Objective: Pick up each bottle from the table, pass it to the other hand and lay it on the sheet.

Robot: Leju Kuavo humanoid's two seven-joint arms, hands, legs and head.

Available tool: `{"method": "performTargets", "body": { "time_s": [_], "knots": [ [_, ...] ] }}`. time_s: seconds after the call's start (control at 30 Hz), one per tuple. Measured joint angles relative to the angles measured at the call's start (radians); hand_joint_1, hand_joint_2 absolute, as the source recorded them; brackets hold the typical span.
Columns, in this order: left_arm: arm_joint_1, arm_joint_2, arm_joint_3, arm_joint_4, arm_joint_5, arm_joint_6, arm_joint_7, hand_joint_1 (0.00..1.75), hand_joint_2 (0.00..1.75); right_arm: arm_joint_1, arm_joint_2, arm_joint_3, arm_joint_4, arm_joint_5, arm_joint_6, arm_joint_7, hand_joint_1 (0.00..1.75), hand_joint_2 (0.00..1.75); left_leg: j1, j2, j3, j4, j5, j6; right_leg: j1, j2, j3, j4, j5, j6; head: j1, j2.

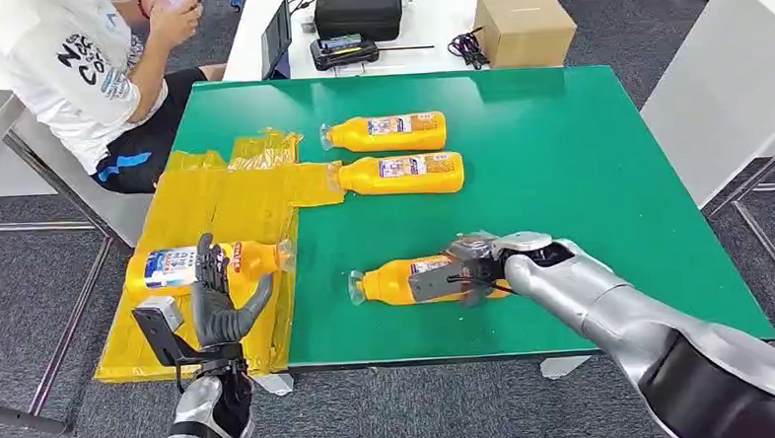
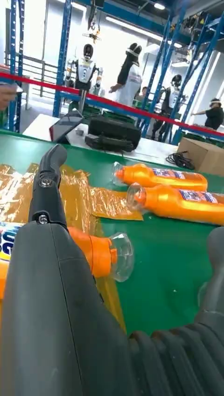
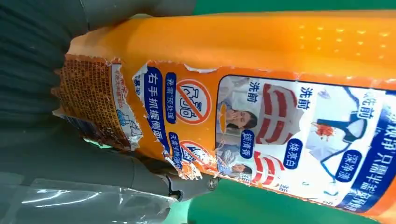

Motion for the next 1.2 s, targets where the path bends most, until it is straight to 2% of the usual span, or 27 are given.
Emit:
{"method": "performTargets", "body": {
  "time_s": [0.13,0.23,0.33,0.43,0.57,0.77,0.87,1.0,1.2],
  "knots": [
    [0.002,0.000,0.000,0.000,0.002,0.000,0.001,0.00,1.75,0.022,0.008,-0.007,0.003,-0.025,-0.114,-0.009,1.75,1.75,0.000,0.000,0.000,0.000,0.000,0.000,0.000,0.000,0.000,0.000,0.000,0.000,0.000,0.000],
    [0.015,0.000,0.002,-0.010,0.002,0.001,0.004,0.00,1.75,0.102,0.025,-0.082,-0.005,-0.056,-0.349,-0.039,1.75,1.75,0.000,0.000,-0.001,0.000,0.000,0.000,0.000,0.000,0.000,0.000,0.000,0.000,0.000,0.000],
    [0.053,-0.003,0.003,-0.062,-0.003,0.010,0.016,0.00,1.75,0.278,0.069,-0.282,-0.129,0.029,-0.628,-0.041,1.75,1.75,0.001,0.000,-0.002,0.000,-0.001,-0.001,0.002,0.000,-0.001,0.000,-0.001,0.000,0.000,0.000],
    [0.078,-0.006,0.005,-0.102,-0.005,0.013,0.026,0.00,1.75,0.410,0.114,-0.454,-0.241,0.119,-0.634,-0.021,1.75,1.75,0.001,-0.003,-0.006,0.000,-0.001,-0.001,0.003,-0.003,-0.005,0.000,-0.001,-0.001,0.000,0.000],
    [0.095,-0.008,0.006,-0.130,-0.006,0.013,0.030,0.00,1.75,0.487,0.143,-0.617,-0.328,0.161,-0.609,-0.030,1.75,1.75,0.002,-0.004,-0.007,-0.001,-0.001,-0.001,0.002,-0.003,-0.005,0.000,-0.001,0.000,0.000,0.000],
    [0.120,-0.008,0.007,-0.178,-0.002,0.020,0.029,0.00,1.75,0.645,0.235,-0.871,-0.508,0.150,-0.769,-0.194,1.75,1.75,0.001,-0.006,-0.007,0.000,0.000,0.000,0.000,-0.004,-0.005,0.000,-0.001,0.000,0.001,0.000],
    [0.132,-0.008,0.007,-0.204,0.007,0.016,0.039,0.00,1.75,0.730,0.280,-0.991,-0.614,0.135,-0.811,-0.255,1.75,1.75,0.001,-0.006,-0.007,0.000,-0.001,0.000,0.000,-0.004,-0.006,0.000,-0.001,0.000,0.000,0.000],
    [0.136,-0.008,-0.002,-0.220,0.037,-0.030,0.067,0.00,1.75,0.786,0.320,-1.081,-0.678,0.115,-0.819,-0.321,1.75,1.75,0.000,-0.004,-0.007,-0.001,-0.001,0.000,0.000,-0.003,-0.006,0.000,-0.001,0.000,0.000,0.000],
    [0.136,-0.007,-0.058,-0.220,0.093,-0.138,0.114,0.00,1.75,0.827,0.354,-1.131,-0.665,0.109,-0.782,-0.414,1.75,1.75,0.000,-0.004,-0.007,-0.001,-0.001,0.000,0.000,-0.003,-0.006,0.000,-0.001,0.000,0.000,0.000]
  ]
}}
